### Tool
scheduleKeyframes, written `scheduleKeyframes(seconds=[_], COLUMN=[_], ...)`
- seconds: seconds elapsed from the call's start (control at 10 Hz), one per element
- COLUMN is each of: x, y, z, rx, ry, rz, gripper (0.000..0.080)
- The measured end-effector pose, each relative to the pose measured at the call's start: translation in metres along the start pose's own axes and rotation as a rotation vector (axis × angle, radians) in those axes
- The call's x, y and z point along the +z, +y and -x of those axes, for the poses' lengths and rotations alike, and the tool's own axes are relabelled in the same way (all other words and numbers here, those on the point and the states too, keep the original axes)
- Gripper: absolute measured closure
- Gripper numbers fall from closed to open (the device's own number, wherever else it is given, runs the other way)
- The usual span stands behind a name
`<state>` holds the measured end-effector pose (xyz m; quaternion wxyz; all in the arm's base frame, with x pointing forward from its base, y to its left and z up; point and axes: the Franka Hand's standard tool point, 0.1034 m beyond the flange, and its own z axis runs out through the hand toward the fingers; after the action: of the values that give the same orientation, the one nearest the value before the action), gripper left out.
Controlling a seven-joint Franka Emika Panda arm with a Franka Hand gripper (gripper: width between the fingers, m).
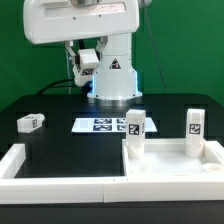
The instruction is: Assemble square table
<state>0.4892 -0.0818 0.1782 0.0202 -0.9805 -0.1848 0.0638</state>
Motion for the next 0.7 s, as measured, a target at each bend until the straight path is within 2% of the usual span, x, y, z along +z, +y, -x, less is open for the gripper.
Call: scheduleKeyframes(seconds=[0.1,0.2,0.4,0.5,0.6,0.7], x=[0.005,0.007,-0.004,-0.012,-0.021,-0.017], y=[-0.009,-0.024,-0.043,-0.046,-0.047,-0.042], z=[-0.002,-0.008,-0.049,-0.067,-0.08,-0.075], rx=[0.003,0.016,0.057,0.089,0.099,0.072], ry=[0.068,0.095,0.217,0.296,0.365,0.402], rz=[0.03,0.019,0.025,0.031,0.05,0.071], gripper=[0.0508,0.0508,0.0508,0.0508,0.0508,0.0508])
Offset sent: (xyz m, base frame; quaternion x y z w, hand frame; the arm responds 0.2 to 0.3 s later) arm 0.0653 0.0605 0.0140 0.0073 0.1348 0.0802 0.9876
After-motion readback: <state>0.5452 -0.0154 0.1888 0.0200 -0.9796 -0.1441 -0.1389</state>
